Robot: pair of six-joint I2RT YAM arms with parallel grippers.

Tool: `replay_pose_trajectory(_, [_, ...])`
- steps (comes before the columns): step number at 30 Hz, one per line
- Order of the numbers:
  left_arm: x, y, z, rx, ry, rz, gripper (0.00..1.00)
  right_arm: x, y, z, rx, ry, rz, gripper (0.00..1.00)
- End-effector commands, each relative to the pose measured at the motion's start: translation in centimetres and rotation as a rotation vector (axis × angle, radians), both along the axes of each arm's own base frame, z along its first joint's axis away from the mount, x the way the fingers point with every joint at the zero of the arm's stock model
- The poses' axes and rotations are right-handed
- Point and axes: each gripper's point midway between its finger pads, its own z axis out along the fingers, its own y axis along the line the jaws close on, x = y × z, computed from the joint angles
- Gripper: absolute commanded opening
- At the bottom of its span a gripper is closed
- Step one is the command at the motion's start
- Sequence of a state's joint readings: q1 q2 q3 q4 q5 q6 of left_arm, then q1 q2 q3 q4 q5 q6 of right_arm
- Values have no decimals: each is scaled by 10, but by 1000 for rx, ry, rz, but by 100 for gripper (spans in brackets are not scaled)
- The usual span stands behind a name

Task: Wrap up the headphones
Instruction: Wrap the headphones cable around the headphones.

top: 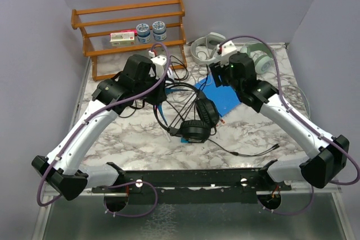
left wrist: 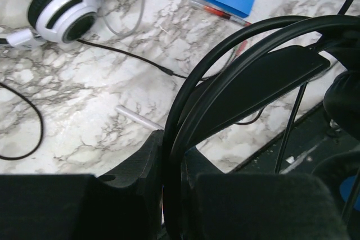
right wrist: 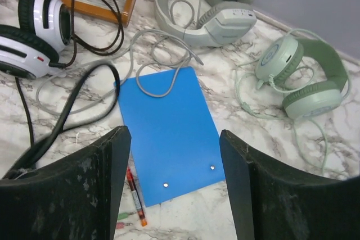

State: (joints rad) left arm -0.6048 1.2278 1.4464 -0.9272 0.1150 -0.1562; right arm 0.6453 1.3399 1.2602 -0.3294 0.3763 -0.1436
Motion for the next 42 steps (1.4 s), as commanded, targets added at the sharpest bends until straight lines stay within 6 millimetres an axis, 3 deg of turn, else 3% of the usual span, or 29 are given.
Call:
replay_pose_trajectory(1, [-25,-24,15,-130,125,-70,0,0,4,-5,192,71,74,72])
replay_pose_trajectory(8, [-22,-27,26,-140,207,8,0,-7,2,-15,344,85,87,74])
replay_pose_trajectory(15, [-11,-29,31,-177,232,40,0,-30,-29,-24,387,-4,-12,78])
replay_pose_trajectory(22, [4,-31,37,-241,257,54,0,-61,-32,-52,399,104,14,85])
replay_pose_trajectory(26, [16,-31,43,-298,264,83,0,-81,-24,-57,482,77,96,91])
replay_pose_trajectory(31, [26,-31,58,-344,240,121,0,-100,1,-53,569,62,273,96])
replay_pose_trajectory(35, [30,-30,67,-370,214,146,0,-113,26,-52,615,45,457,89])
replay_pose_trajectory(42, [28,-36,76,-423,240,139,0,-125,43,-40,728,-92,623,87])
